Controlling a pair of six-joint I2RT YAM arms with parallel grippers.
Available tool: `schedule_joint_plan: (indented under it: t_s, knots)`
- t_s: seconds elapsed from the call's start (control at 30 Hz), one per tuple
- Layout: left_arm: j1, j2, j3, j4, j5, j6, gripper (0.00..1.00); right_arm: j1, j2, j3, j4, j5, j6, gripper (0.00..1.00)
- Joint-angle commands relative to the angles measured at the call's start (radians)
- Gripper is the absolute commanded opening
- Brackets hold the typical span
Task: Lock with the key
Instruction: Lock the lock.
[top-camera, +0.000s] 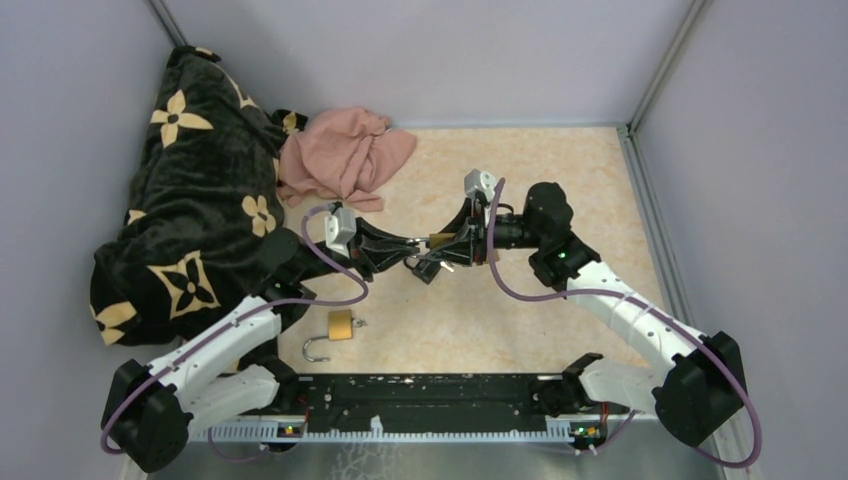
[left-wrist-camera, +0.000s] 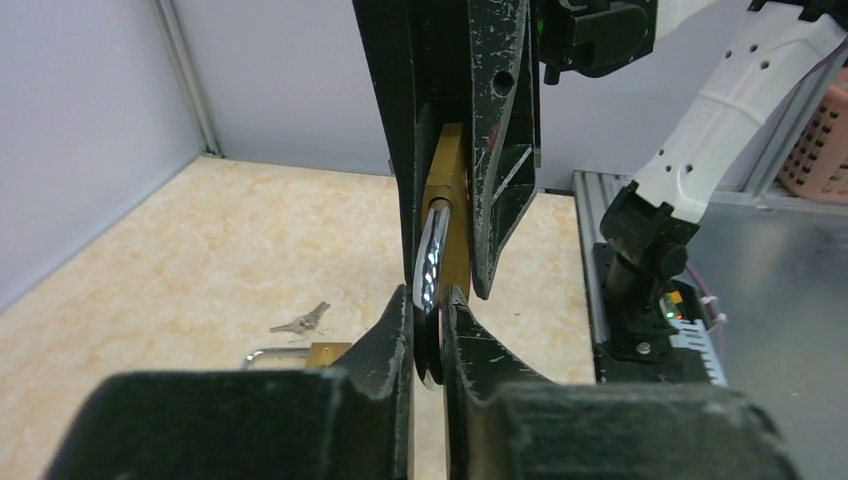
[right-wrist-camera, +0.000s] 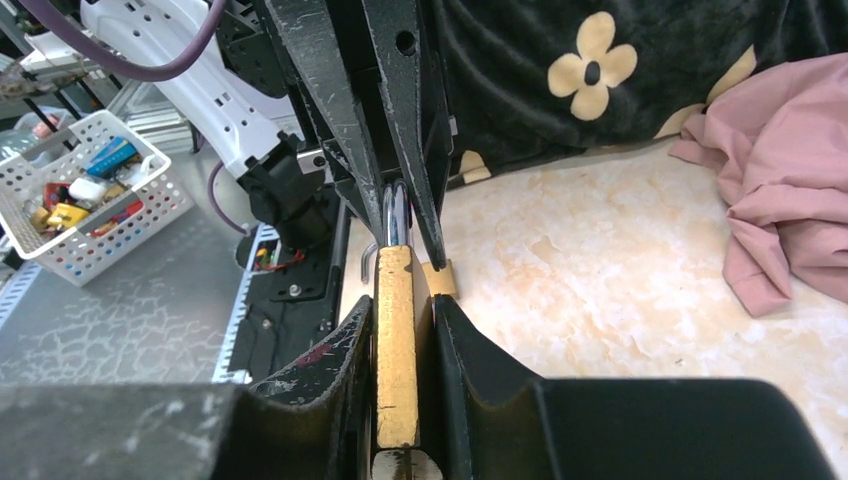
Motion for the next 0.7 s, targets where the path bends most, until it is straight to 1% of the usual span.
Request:
schedule_joint_plan:
  t_s: [0.0, 0.03, 0.07, 0.13, 0.23, 0.3, 0.33, 0.43, 0.5, 0.53, 0.57, 0.63, 0.67]
  knots:
    - [-0.032, -0.022, -0.009, 0.019, 0.203, -0.023, 0.07, -0.015, -0.005, 0.034, 0.108, 0.18, -0.018, 0.0]
    - [-0.03, -0.022, -0.008, 0.019, 0.204, -0.022, 0.02, -0.015, -0.005, 0.033, 0.107, 0.177, -0.018, 0.0]
    - [-0.029, -0.022, -0.007, 0.02, 0.206, -0.02, 0.0, -0.014, -0.005, 0.033, 0.105, 0.173, -0.018, 0.0]
    - [-0.027, -0.025, -0.005, 0.021, 0.208, -0.012, 0.0, -0.015, 0.005, 0.038, 0.089, 0.139, -0.026, 0.0]
    - [-0.005, -0.032, 0.003, 0.003, 0.188, 0.008, 0.0, -0.015, 0.042, 0.068, -0.035, 0.015, -0.115, 0.0]
    - [0.024, -0.04, 0.006, -0.028, 0.16, 0.025, 0.0, -0.015, 0.054, 0.061, -0.09, 0.0, -0.183, 0.1]
    - [0.045, -0.043, 0.006, -0.043, 0.142, 0.031, 0.0, -0.016, 0.052, 0.044, -0.088, -0.002, -0.201, 0.17]
    - [0.077, -0.058, 0.004, -0.108, 0.131, 0.076, 0.0, -0.016, 0.044, -0.027, -0.025, -0.002, -0.22, 0.34]
    - [0.085, -0.072, -0.003, -0.179, 0.121, 0.144, 0.0, -0.015, 0.052, -0.067, 0.008, 0.007, -0.22, 0.41]
    - [0.086, -0.076, -0.009, -0.227, 0.111, 0.213, 0.0, -0.016, 0.061, -0.083, 0.016, 0.011, -0.214, 0.45]
    - [0.087, -0.08, -0.019, -0.288, 0.081, 0.269, 0.0, -0.016, 0.08, -0.099, 0.022, 0.015, -0.205, 0.5]
    - [0.09, -0.079, -0.048, -0.396, 0.009, 0.359, 0.0, -0.015, 0.119, -0.126, 0.04, 0.011, -0.168, 0.55]
    - [0.092, -0.079, -0.064, -0.44, -0.015, 0.393, 0.0, -0.015, 0.139, -0.137, 0.049, 0.002, -0.144, 0.61]
